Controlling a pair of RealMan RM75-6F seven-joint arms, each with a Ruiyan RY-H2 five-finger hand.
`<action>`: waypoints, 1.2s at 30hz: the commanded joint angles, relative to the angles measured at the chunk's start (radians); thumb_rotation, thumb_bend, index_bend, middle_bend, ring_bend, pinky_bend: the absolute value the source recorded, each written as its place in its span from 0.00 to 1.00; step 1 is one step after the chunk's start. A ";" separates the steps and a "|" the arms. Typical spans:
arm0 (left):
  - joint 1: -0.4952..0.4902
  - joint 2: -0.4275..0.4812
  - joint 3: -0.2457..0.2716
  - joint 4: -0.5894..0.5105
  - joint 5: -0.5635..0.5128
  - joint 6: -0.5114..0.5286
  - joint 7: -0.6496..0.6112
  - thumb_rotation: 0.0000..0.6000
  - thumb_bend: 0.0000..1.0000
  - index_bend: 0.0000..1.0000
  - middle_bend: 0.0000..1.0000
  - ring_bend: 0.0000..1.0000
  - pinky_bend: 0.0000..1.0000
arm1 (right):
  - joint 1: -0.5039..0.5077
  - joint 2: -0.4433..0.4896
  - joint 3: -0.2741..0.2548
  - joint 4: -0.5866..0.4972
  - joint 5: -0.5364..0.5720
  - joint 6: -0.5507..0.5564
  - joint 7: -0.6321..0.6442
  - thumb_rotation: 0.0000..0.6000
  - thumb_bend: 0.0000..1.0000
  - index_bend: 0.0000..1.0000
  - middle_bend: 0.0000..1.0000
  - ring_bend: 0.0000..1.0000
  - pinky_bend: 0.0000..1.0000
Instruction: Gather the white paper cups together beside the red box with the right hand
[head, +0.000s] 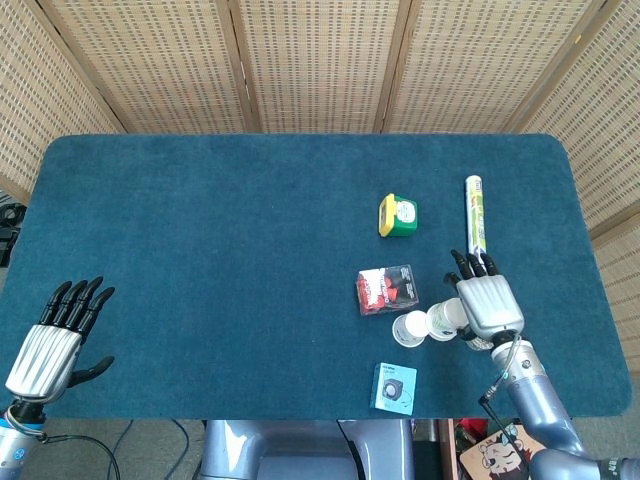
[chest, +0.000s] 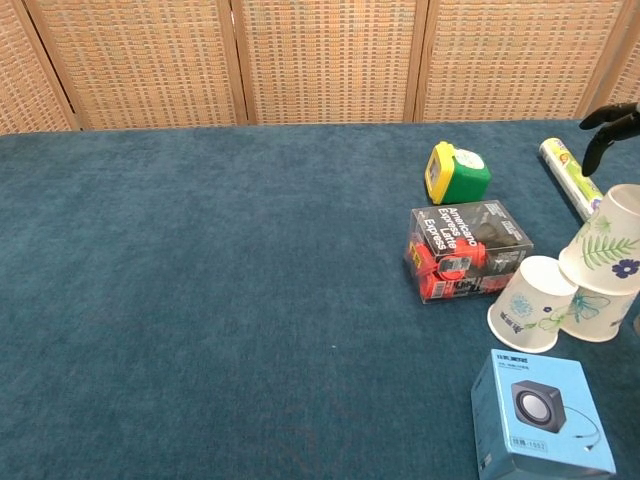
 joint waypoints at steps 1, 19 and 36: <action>0.000 0.001 0.000 0.000 0.000 0.000 -0.002 1.00 0.18 0.00 0.00 0.00 0.00 | 0.003 0.011 -0.005 -0.013 0.010 0.007 -0.016 1.00 0.12 0.25 0.00 0.00 0.00; 0.005 0.004 -0.001 0.002 -0.001 0.009 -0.011 1.00 0.18 0.00 0.00 0.00 0.00 | -0.166 0.178 -0.065 -0.085 -0.179 0.183 0.110 1.00 0.12 0.16 0.00 0.00 0.00; 0.002 -0.011 -0.016 0.027 -0.013 0.017 -0.039 1.00 0.18 0.00 0.00 0.00 0.00 | -0.463 -0.084 -0.154 0.410 -0.755 0.420 0.610 1.00 0.12 0.08 0.00 0.00 0.00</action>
